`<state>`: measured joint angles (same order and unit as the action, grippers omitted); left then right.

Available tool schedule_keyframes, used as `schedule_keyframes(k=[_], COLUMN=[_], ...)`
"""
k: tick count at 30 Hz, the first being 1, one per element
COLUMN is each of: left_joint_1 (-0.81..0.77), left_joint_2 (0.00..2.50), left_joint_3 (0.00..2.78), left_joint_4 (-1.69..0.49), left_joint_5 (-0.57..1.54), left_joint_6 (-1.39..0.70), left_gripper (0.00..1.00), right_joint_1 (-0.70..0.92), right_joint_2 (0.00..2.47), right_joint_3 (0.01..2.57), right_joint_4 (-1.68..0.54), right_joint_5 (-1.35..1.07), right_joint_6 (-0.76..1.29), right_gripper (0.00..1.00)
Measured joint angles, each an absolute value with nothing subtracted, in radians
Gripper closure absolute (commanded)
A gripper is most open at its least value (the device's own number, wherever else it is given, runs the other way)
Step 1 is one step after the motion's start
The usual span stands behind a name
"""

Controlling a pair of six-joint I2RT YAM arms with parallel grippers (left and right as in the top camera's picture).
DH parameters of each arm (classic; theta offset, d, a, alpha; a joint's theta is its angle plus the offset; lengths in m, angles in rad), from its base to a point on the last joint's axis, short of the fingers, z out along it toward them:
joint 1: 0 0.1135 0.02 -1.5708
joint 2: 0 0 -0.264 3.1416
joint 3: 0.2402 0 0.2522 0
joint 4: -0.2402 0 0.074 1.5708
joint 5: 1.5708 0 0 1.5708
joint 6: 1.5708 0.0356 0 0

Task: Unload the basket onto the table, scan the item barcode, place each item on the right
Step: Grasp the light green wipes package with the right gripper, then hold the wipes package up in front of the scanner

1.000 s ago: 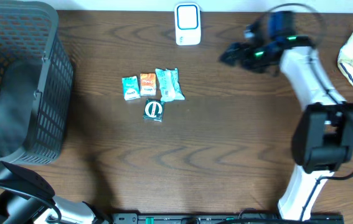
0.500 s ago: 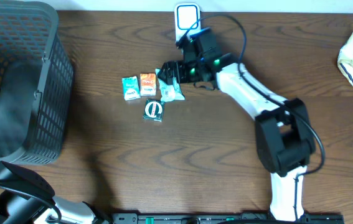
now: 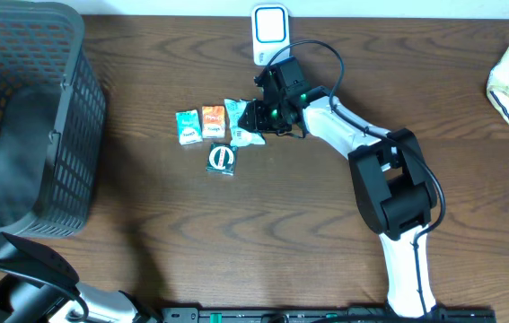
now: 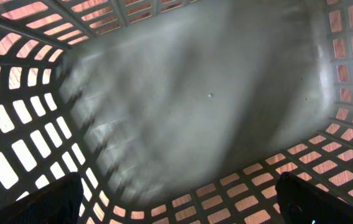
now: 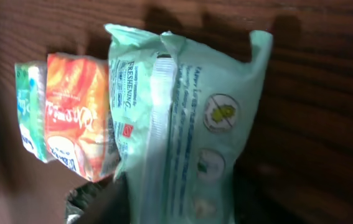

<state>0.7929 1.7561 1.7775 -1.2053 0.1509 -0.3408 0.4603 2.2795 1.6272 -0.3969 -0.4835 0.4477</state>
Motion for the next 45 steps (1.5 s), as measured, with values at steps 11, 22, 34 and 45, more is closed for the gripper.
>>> schedule_keyframes(k=[11, 22, 34, 45], left_joint_1=[0.793, 0.793, 0.793, 0.793], left_joint_2=[1.756, 1.756, 1.756, 1.756], left_joint_3=[1.777, 1.777, 1.777, 1.777], left_joint_4=[-1.205, -1.205, -1.205, -1.205], left_joint_5=[0.151, 0.151, 0.151, 0.151], left_joint_6=[-0.341, -0.341, -0.341, -0.341], left_gripper=[0.02, 0.02, 0.02, 0.02], right_joint_1=[0.368, 0.216, 0.248, 0.248], right_joint_2=[2.284, 2.061, 1.852, 1.853], right_joint_3=[1.628, 1.628, 1.651, 1.650], right_joint_4=[-0.331, -0.376, -0.328, -0.333], right_joint_5=[-0.746, -0.878, -0.560, -0.522], right_joint_6=[0.451, 0.320, 0.111, 0.048], right_gripper=[0.99, 0.99, 0.99, 0.99])
